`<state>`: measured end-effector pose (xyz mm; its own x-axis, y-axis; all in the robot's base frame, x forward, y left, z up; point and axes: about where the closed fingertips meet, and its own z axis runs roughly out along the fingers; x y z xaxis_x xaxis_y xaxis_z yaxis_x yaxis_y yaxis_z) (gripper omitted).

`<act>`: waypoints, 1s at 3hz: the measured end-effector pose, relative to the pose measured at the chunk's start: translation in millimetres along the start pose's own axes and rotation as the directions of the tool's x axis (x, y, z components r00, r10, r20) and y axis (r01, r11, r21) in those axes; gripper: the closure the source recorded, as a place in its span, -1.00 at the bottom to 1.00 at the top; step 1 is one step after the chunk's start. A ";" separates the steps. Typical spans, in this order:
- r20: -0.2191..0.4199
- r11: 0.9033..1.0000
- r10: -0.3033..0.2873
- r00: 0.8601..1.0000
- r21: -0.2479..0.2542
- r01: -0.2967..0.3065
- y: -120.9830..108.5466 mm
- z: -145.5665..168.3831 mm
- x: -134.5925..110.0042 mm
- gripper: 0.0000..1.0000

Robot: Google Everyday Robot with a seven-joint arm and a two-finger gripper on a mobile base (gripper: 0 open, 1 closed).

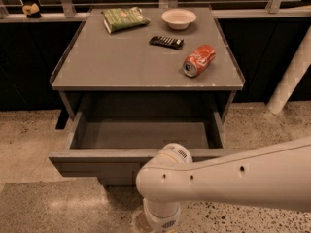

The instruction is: Close top drawer

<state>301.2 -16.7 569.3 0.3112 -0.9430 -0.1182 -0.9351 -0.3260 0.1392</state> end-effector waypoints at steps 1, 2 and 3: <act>0.000 1.000 0.002 1.000 0.001 -0.002 0.3 -0.1 0.7 -1.00; 0.040 0.995 0.098 0.994 0.011 -0.098 3.0 0.7 37.2 -1.00; 0.114 0.955 0.286 0.951 0.041 -0.292 15.8 -3.5 108.4 -1.00</act>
Offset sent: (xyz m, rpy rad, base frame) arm 0.0292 -0.1068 -0.0158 0.0766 0.0306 -0.3110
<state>320.8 -124.4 562.1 0.0091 -0.9827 -0.1849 -0.9913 -0.0331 0.1271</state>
